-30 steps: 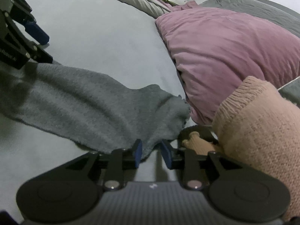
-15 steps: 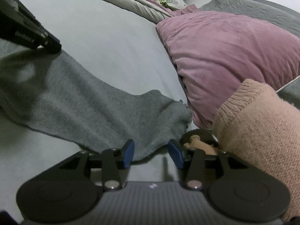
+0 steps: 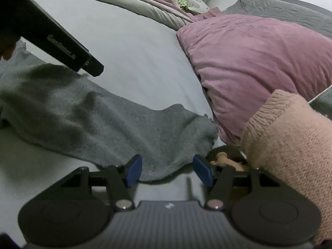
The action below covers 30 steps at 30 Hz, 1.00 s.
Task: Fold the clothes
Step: 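Open both grippers on the sweater and pull them back from it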
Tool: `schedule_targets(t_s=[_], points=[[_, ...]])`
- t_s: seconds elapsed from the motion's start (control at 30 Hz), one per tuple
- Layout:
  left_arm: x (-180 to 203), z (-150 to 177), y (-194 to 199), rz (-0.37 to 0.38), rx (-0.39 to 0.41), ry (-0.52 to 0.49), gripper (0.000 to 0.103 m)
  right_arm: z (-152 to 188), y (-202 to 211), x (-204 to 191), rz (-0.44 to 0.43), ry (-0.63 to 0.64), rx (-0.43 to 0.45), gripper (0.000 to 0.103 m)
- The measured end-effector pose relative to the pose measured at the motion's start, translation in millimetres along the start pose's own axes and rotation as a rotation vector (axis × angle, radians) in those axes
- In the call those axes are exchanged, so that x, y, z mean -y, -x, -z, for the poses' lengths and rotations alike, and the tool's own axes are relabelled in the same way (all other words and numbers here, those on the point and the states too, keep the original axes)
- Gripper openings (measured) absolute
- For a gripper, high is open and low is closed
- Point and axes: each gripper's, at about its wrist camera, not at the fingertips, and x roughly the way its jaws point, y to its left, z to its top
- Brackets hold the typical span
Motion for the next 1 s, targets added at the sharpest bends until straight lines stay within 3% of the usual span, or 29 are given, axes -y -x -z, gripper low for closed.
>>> schedule_targets(t_s=[0.3, 0.47, 0.53, 0.6, 0.67, 0.77, 0.83, 0.87, 1.0], points=[[-26.1, 42.3, 61.0, -0.086, 0.104, 0.147, 0.052, -6.2, 14.0, -5.0, -0.056, -0.028, 0.069, 0.078], [-37.7, 81.4, 90.0, -0.114, 0.119, 0.211, 0.055, -13.3, 26.7, -4.2, -0.188, -0.121, 0.151, 0.078], [-32.8, 91.9, 89.6, -0.109, 0.116, 0.201, 0.055, -13.7, 22.3, -2.1, -0.276, -0.189, 0.172, 0.072], [-26.5, 100.5, 88.7, -0.105, 0.117, 0.183, 0.055, -13.4, 11.4, -0.1, -0.374, -0.258, 0.182, 0.049], [-19.5, 107.8, 85.1, -0.098, 0.113, 0.168, 0.055, -12.8, 0.5, 0.1, -0.461, -0.311, 0.206, 0.037], [-9.6, 119.7, 77.8, -0.101, 0.106, 0.136, 0.056, -17.1, -8.5, -8.3, -0.519, -0.333, 0.204, 0.032], [-1.4, 121.4, 75.2, -0.131, 0.106, 0.090, 0.057, -20.1, -18.9, -19.4, -0.463, -0.284, 0.169, 0.027], [1.5, 120.3, 74.9, -0.135, 0.102, 0.076, 0.058, -20.3, -26.7, -23.0, -0.386, -0.267, 0.155, 0.026], [-3.1, 112.3, 82.6, -0.087, 0.105, 0.058, 0.058, -19.9, -28.7, -10.0, -0.304, -0.324, 0.150, 0.025]])
